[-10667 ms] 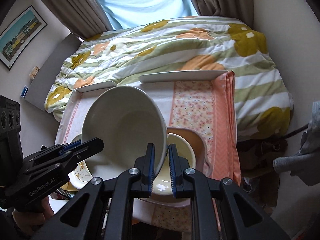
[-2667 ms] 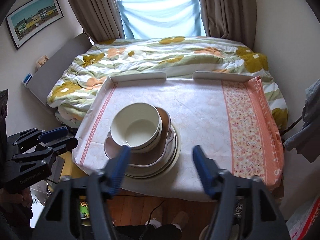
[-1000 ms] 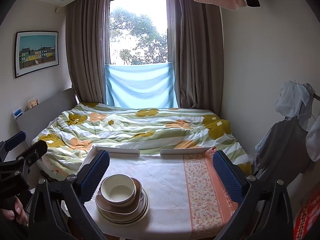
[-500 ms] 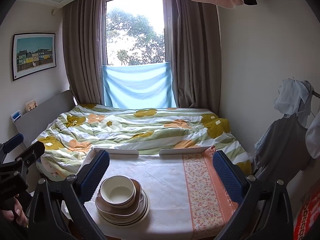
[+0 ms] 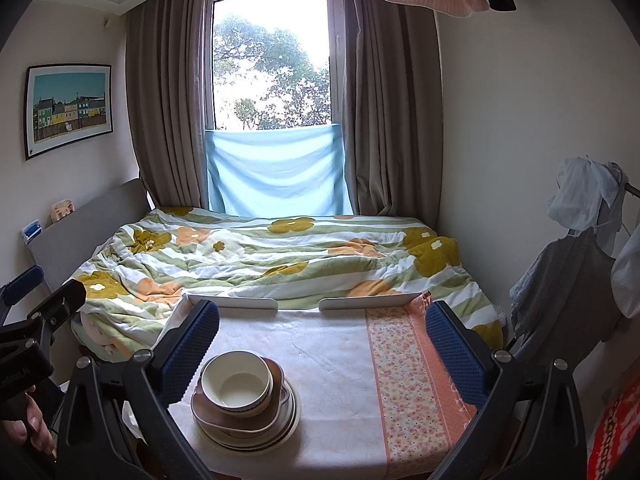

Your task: Organize plates and bowls

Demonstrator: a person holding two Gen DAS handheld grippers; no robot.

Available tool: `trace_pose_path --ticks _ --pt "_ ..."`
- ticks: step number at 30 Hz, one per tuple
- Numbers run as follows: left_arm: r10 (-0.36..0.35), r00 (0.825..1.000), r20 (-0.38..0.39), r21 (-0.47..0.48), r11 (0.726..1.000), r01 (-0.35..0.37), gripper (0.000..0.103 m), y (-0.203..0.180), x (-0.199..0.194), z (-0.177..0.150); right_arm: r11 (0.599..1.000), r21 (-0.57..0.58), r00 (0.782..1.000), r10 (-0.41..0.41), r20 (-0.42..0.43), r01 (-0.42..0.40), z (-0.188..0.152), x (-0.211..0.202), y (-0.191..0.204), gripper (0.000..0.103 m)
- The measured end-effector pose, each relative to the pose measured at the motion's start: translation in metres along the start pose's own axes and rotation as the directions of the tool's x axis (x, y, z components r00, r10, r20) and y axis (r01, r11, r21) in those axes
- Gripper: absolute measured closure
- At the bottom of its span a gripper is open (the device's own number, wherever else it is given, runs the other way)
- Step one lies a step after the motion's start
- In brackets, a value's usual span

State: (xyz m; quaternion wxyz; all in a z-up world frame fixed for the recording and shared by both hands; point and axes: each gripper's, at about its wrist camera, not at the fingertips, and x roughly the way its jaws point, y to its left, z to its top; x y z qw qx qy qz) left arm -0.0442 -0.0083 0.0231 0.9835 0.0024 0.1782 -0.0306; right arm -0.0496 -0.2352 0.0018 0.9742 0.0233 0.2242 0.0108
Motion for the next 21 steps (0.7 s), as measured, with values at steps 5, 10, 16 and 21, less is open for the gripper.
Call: trace_pose_path --ticks 5,10,16,21 --pt "0.002 1.0 0.002 -0.002 1.0 -0.002 0.0 0.001 -0.001 -0.001 1.0 -0.001 1.0 -0.002 -0.001 0.002 0.0 0.0 0.0 0.0" --pt "0.013 1.0 0.016 0.007 1.0 -0.013 0.0 -0.001 -0.002 -0.002 1.0 0.0 1.0 -0.002 0.001 0.002 0.0 0.001 0.0 0.0" --pt "0.014 0.999 0.031 0.016 1.0 -0.014 0.0 -0.001 -0.002 -0.004 1.0 0.002 1.0 -0.012 -0.007 0.012 -0.001 0.004 -0.002 0.0" --pt "0.04 0.999 0.035 0.007 0.999 -0.041 0.0 0.007 0.005 -0.002 1.0 0.004 0.999 -0.027 -0.02 0.027 0.0 0.011 0.001 0.0"
